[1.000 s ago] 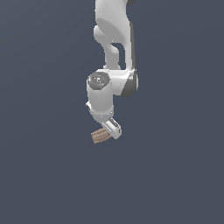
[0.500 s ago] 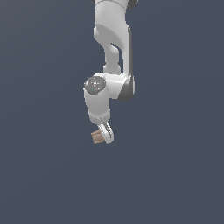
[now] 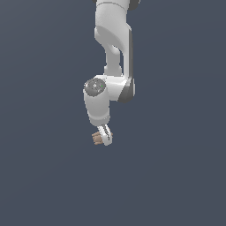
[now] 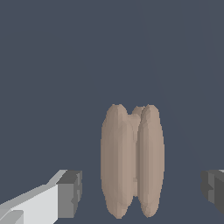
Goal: Pick up the object and move it to a goal position.
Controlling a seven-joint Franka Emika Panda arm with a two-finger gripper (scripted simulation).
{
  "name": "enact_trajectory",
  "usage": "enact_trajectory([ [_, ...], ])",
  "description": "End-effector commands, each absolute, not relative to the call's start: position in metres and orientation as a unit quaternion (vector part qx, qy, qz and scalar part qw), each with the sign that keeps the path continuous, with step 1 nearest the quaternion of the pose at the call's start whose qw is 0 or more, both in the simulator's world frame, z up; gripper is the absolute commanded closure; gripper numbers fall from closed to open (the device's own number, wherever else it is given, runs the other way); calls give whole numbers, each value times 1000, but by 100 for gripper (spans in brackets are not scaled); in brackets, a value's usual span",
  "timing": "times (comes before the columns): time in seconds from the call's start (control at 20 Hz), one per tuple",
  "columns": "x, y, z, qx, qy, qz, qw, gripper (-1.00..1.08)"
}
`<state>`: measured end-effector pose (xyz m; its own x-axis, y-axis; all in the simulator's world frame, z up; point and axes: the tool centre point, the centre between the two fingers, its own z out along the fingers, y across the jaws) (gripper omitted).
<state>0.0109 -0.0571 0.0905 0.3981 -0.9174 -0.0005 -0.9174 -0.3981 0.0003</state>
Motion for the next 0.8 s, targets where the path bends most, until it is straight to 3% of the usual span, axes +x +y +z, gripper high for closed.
enact_trajectory([
  [0.0, 11, -57, 89, -836, 549, 0, 0, -92],
  [0.75, 11, -57, 40, -835, 551, 0, 0, -92],
])
